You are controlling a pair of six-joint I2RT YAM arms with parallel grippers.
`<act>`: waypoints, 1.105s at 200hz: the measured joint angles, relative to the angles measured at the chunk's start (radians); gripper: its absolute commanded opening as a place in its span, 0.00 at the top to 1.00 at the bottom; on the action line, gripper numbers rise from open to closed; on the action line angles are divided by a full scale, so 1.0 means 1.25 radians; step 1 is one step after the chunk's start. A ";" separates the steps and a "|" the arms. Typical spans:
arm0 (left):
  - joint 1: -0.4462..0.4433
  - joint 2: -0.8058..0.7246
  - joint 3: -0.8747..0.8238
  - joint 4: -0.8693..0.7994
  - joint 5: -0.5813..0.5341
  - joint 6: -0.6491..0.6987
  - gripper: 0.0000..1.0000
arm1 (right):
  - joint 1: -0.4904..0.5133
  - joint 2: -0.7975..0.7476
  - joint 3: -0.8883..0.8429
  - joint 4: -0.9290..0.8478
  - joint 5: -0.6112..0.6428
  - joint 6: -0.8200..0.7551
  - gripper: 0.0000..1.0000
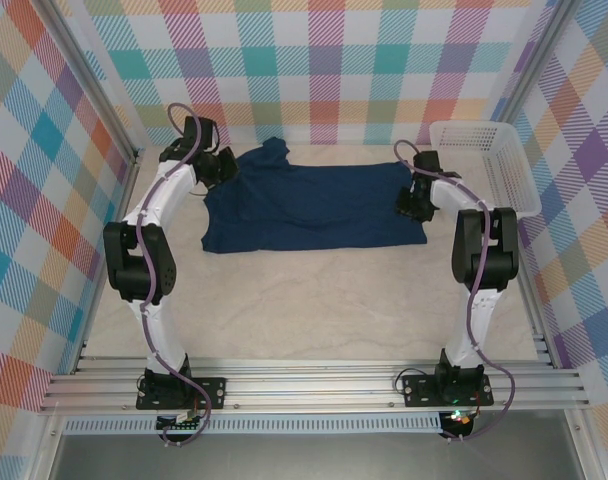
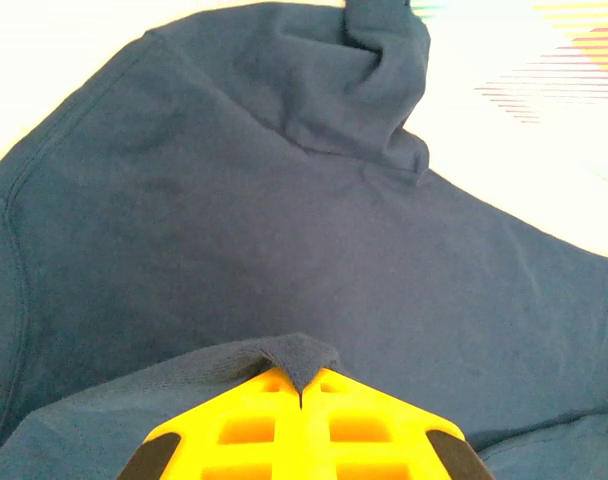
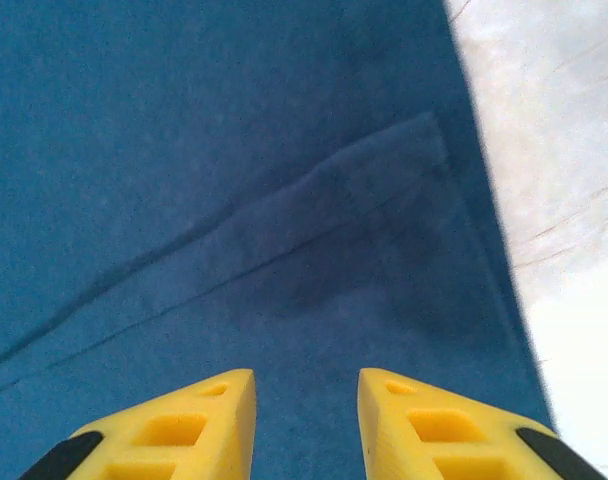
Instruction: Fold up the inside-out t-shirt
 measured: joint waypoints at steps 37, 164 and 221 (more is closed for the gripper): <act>0.004 0.001 0.005 -0.002 0.000 0.003 1.00 | 0.003 0.002 -0.002 -0.013 -0.005 0.005 0.70; 0.020 0.110 0.005 -0.005 0.000 0.009 1.00 | 0.131 -0.031 -0.020 0.068 -0.026 -0.156 0.56; 0.020 0.109 0.005 0.001 0.000 0.017 1.00 | 0.253 0.012 0.032 0.072 -0.014 -0.385 0.46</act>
